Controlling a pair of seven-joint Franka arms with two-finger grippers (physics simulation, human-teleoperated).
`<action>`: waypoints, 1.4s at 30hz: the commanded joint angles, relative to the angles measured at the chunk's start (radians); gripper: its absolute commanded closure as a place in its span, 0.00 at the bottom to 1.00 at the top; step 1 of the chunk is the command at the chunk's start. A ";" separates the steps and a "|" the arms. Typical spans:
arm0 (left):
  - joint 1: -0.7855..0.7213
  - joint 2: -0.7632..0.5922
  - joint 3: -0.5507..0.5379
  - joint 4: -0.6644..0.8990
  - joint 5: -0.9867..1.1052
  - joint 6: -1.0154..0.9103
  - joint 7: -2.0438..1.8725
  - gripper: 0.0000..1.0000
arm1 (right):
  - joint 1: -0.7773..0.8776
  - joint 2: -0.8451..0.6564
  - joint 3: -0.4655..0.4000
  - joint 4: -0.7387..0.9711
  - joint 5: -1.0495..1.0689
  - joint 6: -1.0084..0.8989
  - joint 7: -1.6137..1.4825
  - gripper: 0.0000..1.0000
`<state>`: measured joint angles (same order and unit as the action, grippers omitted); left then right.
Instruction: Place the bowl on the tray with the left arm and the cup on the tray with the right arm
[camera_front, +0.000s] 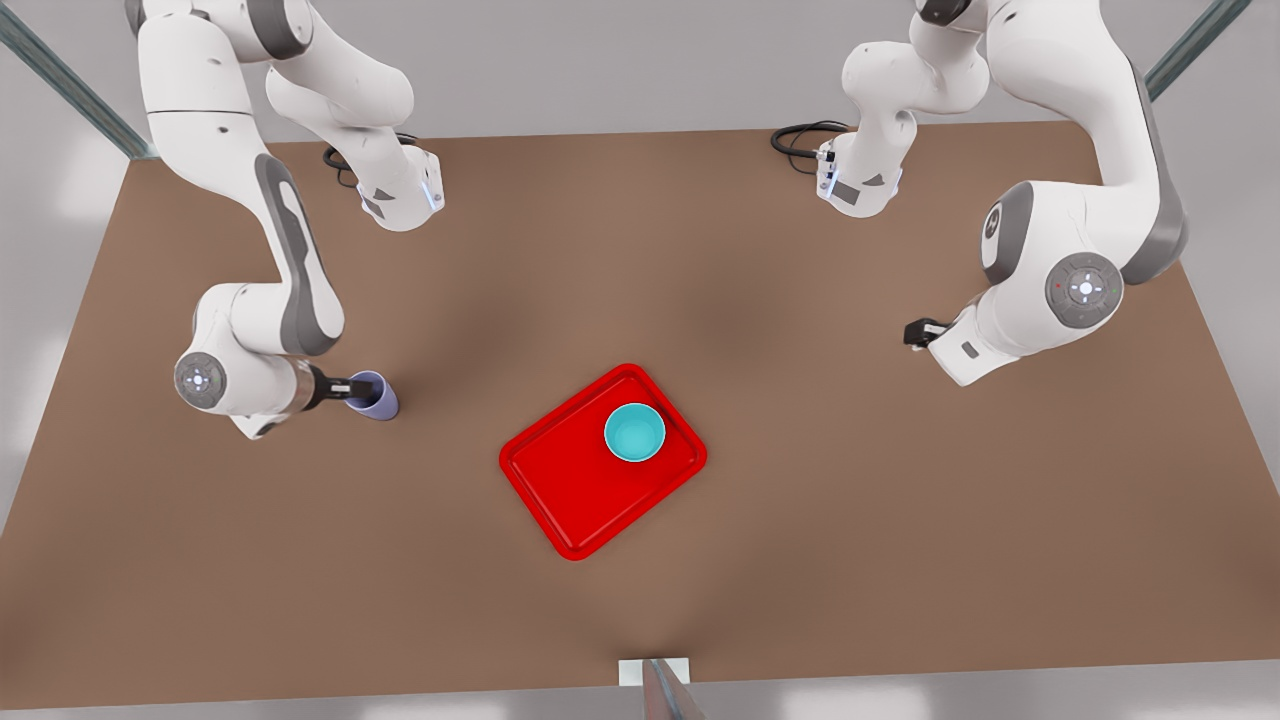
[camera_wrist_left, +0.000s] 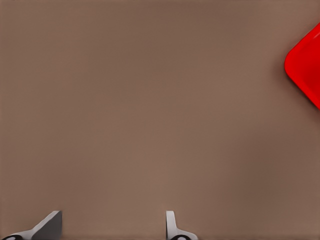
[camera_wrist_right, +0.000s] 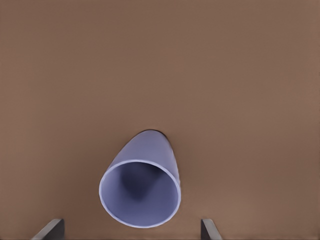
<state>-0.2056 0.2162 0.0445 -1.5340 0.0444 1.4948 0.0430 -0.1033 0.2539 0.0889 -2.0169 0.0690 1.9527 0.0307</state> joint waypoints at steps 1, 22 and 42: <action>0.000 0.002 0.000 0.000 0.000 -0.001 0.000 0.00 | 0.001 0.004 0.000 -0.003 0.000 0.003 0.000 0.00; 0.000 0.006 0.000 0.000 -0.001 0.001 0.000 0.00 | -0.012 0.074 -0.014 -0.131 -0.026 0.166 -0.002 0.79; 0.000 0.009 0.000 -0.003 -0.001 -0.002 0.000 0.00 | -0.009 0.133 -0.003 0.127 -0.020 0.081 -0.014 0.79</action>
<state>-0.2050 0.2243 0.0436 -1.5371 0.0429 1.4926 0.0430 -0.1140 0.4248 0.0989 -1.8135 0.0623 1.9895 0.0150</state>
